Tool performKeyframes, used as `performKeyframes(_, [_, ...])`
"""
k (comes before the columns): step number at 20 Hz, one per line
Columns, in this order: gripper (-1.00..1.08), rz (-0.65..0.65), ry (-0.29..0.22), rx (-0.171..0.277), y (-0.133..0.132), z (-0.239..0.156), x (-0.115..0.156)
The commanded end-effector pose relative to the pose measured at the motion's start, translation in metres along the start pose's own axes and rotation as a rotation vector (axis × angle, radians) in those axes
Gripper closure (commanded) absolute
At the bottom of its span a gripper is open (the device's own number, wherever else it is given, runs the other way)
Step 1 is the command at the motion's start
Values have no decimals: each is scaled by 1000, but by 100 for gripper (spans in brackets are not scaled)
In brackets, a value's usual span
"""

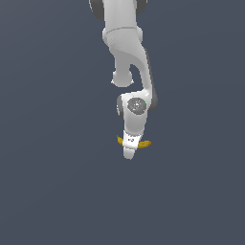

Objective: Pick up the object and move it to a goal position.

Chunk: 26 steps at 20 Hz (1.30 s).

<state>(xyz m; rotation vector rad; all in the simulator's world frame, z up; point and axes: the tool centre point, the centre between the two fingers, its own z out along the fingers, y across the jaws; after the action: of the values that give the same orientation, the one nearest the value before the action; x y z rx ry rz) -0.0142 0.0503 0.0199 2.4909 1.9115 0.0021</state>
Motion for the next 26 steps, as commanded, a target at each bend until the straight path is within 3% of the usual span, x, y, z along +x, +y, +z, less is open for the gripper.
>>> performKeyframes(1, [108, -1, 0, 2, -1, 1, 0])
performKeyframes(14, [108, -1, 0, 0, -4, -21, 4])
performKeyframes(26, [108, -3, -2, 0, -22, -119, 21])
